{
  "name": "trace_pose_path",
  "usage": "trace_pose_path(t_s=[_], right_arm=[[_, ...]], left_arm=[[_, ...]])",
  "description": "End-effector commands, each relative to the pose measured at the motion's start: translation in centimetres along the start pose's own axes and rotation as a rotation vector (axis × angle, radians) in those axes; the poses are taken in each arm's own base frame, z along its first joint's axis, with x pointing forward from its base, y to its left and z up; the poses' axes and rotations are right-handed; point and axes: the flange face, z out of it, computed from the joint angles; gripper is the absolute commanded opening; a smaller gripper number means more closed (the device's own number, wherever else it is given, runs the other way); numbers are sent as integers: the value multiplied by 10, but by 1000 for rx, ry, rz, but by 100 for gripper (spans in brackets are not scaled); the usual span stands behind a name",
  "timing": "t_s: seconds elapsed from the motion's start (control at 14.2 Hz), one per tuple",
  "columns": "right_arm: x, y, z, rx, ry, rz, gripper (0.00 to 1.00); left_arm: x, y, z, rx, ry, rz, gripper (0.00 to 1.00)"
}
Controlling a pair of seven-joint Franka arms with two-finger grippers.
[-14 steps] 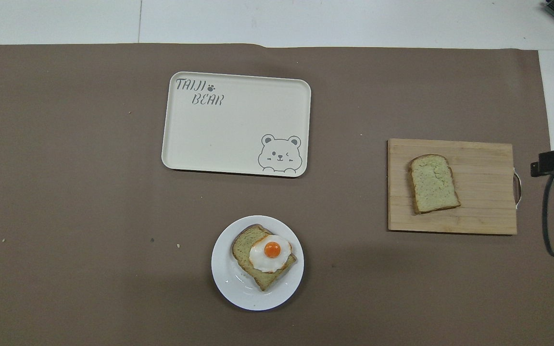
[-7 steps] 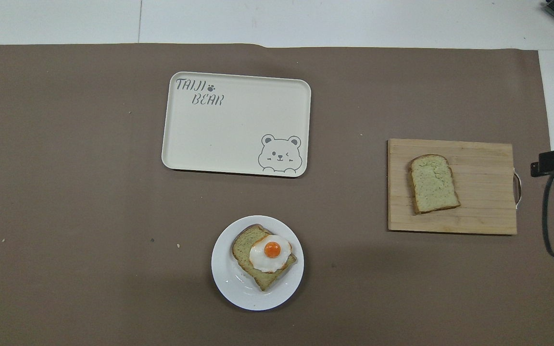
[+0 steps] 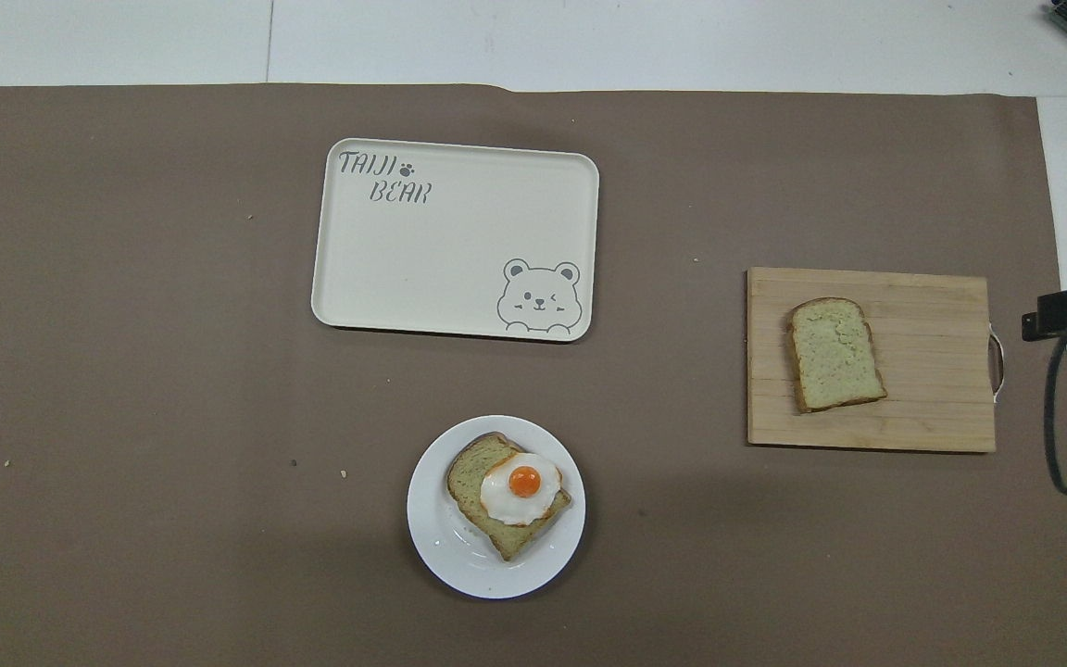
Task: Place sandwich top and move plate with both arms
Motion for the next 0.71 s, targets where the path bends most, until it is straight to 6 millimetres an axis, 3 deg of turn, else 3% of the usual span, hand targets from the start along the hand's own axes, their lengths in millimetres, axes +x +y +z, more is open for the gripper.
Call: trace_pose_path(t_s=[0.0, 0.64], right_arm=[[-3, 4, 0, -11, 10, -14, 100], [-3, 4, 2, -11, 4, -14, 100]], left_arm=[[-5, 2, -1, -7, 10, 0, 100], [-7, 1, 0, -10, 1, 3, 100]])
